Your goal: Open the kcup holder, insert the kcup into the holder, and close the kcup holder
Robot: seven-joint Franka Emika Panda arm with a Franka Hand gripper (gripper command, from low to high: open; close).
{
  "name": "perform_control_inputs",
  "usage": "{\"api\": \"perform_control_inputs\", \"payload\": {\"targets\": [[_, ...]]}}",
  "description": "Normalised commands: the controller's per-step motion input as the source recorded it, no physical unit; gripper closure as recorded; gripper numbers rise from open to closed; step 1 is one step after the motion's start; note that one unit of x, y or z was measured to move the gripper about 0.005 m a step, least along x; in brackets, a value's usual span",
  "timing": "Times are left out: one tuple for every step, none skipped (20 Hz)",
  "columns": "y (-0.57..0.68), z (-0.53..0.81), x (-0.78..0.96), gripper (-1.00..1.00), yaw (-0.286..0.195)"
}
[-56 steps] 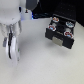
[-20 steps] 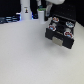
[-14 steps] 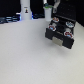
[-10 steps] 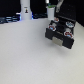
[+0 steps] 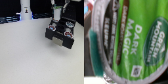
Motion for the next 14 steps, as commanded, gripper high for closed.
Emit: {"api": "perform_control_inputs", "payload": {"targets": [[0.48, -0.03, 0.17, 1.00, 0.023], [0.40, -0.02, 0.27, 1.00, 0.031], [0.44, -0.02, 0.25, 1.00, 0.028], [0.47, -0.02, 0.23, 1.00, 0.026], [0.46, -0.03, 0.22, 1.00, 0.027], [0.38, -0.03, 0.20, 1.00, 0.023], [0.00, 0.00, 0.00, -1.00, 0.000], [0.28, -0.04, 0.11, 1.00, 0.019], [0.26, -0.05, 0.20, 1.00, 0.021], [0.29, -0.05, 0.19, 1.00, 0.020], [0.26, -0.09, 0.12, 1.00, 0.026], [0.20, -0.12, 0.10, 1.00, 0.031], [0.06, -0.16, 0.04, 1.00, 0.015], [0.11, -0.14, 0.12, 1.00, 0.025]]}}
